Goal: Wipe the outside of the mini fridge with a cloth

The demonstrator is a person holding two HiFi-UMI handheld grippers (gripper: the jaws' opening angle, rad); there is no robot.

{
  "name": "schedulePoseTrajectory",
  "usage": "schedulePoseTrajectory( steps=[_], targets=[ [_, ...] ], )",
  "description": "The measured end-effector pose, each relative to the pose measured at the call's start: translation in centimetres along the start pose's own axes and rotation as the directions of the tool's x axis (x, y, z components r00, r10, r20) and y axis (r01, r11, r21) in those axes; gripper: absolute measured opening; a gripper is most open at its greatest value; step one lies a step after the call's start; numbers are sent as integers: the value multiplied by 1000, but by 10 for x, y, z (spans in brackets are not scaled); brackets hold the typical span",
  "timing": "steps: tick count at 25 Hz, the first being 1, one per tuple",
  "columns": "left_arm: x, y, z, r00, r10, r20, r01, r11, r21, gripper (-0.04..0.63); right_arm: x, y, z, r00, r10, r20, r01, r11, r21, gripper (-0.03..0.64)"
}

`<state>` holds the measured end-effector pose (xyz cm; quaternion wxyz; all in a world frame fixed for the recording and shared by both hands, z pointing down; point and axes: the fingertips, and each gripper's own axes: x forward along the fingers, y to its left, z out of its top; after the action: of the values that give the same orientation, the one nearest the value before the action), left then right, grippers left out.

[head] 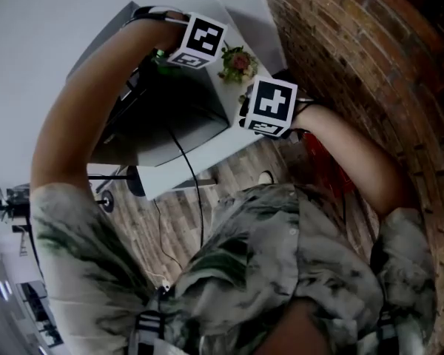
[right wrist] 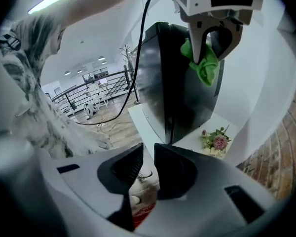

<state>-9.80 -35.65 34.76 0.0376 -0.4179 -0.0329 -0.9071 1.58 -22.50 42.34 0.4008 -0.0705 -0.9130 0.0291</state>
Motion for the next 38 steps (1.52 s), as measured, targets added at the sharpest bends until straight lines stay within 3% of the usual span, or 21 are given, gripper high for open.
schedulePoseTrajectory(
  steps=[6,11,15,29,34,38],
  targets=[
    [43,-16,22,991,-109,-80,116,989,93,130,0,-6,-19,999,-28,20,27,998,62,86],
    [78,-21,58,981,-156,-118,169,980,107,130,-6,-6,-31,997,-56,44,52,994,99,86],
    [110,-29,94,977,-196,-87,204,974,95,130,-5,-1,-51,998,-57,40,51,989,139,86],
    [193,-23,168,984,-180,13,180,983,32,130,4,17,-89,1000,-21,11,19,979,203,84],
    [178,-7,165,989,-143,33,142,990,22,130,4,18,-96,1000,-19,-2,19,979,203,86],
    [138,16,136,996,-92,12,93,995,-27,130,1,16,-87,1000,-29,8,27,984,178,84]
  ],
)
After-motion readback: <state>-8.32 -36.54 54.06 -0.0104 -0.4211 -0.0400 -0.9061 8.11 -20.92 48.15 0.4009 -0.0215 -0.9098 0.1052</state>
